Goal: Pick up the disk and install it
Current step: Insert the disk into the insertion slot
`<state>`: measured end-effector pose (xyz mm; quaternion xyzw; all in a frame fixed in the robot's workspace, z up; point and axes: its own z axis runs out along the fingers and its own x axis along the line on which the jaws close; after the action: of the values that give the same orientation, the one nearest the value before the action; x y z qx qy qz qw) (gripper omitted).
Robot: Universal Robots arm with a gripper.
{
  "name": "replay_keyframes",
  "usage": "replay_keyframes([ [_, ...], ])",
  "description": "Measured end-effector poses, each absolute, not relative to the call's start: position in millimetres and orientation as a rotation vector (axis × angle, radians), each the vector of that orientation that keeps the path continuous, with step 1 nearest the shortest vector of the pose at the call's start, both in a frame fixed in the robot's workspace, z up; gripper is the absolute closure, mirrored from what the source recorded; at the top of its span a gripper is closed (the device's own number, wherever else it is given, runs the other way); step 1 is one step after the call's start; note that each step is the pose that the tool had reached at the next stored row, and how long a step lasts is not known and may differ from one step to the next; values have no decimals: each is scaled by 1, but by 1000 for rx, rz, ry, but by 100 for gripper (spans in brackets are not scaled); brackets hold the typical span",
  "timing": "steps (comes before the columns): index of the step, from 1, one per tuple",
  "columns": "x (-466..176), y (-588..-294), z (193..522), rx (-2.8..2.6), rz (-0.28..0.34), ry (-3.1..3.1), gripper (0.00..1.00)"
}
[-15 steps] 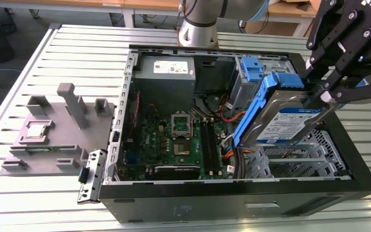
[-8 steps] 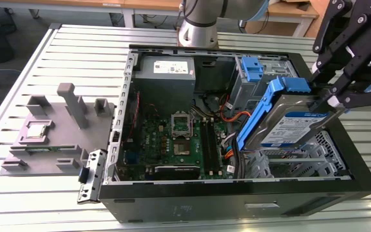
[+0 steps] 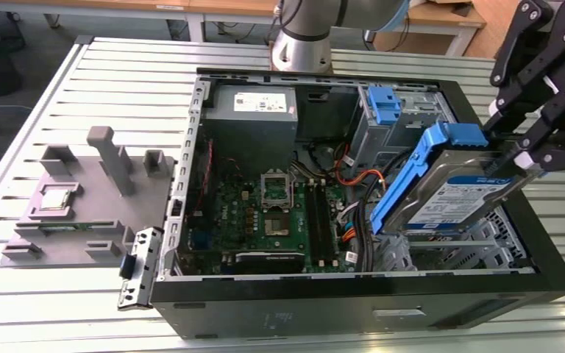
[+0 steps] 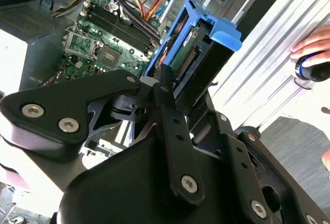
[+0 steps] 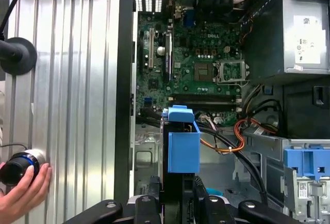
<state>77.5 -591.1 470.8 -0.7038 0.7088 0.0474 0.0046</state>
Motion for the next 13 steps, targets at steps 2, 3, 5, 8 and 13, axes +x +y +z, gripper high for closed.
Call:
replay_keyframes([
  [2,82,-591,471,-2206,146,2222,65],
  [3,84,-592,470,-2206,145,2222,65],
  [5,89,-592,470,-2207,143,2224,65],
  [8,96,-592,470,-2209,140,2226,65],
  [13,108,-592,469,-2211,134,2229,65],
])
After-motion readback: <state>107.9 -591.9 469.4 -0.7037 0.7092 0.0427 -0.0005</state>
